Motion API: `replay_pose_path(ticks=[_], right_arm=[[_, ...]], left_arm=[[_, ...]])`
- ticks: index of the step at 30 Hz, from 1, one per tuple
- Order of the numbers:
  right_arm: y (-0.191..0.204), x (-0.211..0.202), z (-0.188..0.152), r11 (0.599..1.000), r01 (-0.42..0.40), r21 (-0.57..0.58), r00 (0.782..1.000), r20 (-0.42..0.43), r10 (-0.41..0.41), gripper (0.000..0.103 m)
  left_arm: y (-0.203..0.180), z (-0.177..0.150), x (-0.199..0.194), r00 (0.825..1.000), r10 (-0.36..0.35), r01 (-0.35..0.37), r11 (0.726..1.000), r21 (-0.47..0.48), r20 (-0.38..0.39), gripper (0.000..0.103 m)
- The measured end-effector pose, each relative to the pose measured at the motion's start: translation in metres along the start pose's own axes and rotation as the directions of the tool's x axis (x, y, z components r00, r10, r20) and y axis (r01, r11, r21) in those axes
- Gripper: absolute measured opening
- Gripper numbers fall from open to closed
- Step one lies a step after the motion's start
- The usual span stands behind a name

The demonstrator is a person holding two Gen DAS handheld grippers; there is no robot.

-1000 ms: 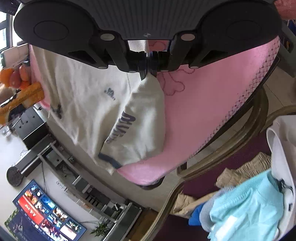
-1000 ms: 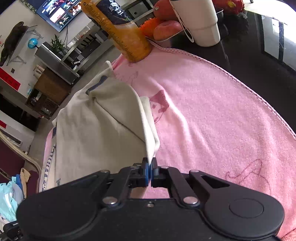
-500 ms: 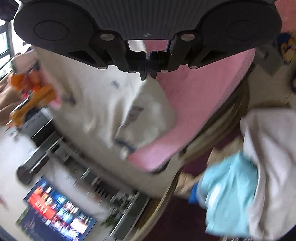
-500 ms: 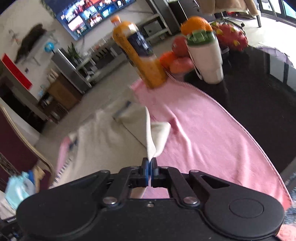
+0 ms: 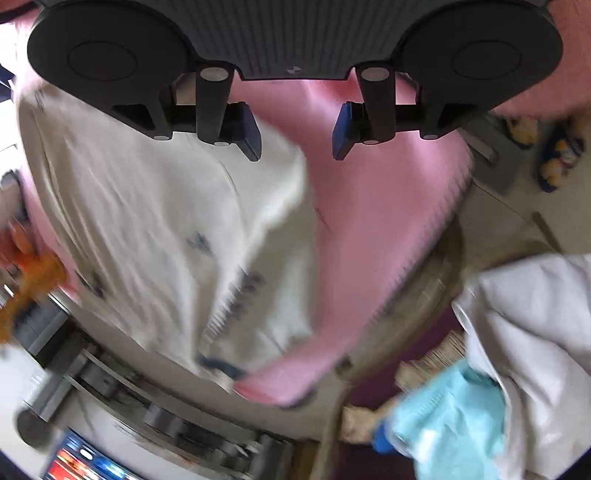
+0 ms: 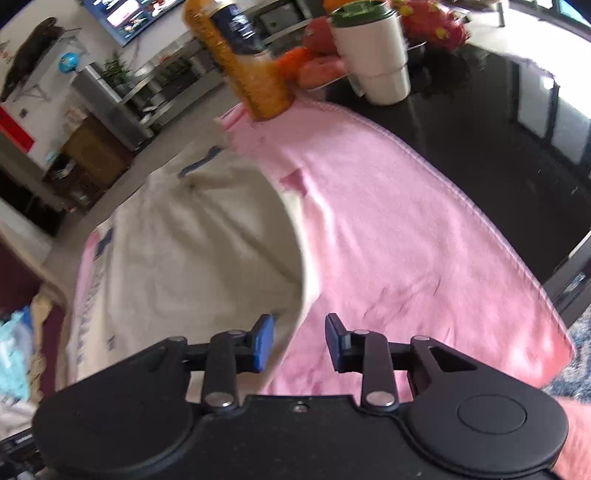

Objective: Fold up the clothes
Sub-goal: 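Lay the sweatshirt flat on the blanket and open both tools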

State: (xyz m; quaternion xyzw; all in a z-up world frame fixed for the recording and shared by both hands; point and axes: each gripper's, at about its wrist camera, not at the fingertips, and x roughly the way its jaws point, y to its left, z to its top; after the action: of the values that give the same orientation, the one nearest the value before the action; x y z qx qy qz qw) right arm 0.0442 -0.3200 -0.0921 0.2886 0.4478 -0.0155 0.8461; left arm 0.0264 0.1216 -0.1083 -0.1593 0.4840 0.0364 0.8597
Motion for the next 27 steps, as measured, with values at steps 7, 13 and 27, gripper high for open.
replay_pose_path(ticks=[7,13,27], right_arm=[[0.044,0.029,-0.051,0.953,-0.222,-0.206,0.960,-0.215,0.177,0.040],[0.085,0.048,-0.081,0.864,-0.213,-0.457,0.966,-0.231,0.116,0.040],[0.108,0.032,-0.094,0.803,-0.076,-0.592,0.991,-0.132,-0.004,0.011]], left_arm=[[-0.045,-0.047,0.018,0.985,-0.113,0.135,0.976,0.173,-0.130,0.039],[-0.091,-0.064,0.029,0.996,-0.052,0.075,0.907,0.414,-0.068,0.039],[-0.097,-0.057,0.022,0.997,-0.012,0.049,0.859,0.509,-0.077,0.008]])
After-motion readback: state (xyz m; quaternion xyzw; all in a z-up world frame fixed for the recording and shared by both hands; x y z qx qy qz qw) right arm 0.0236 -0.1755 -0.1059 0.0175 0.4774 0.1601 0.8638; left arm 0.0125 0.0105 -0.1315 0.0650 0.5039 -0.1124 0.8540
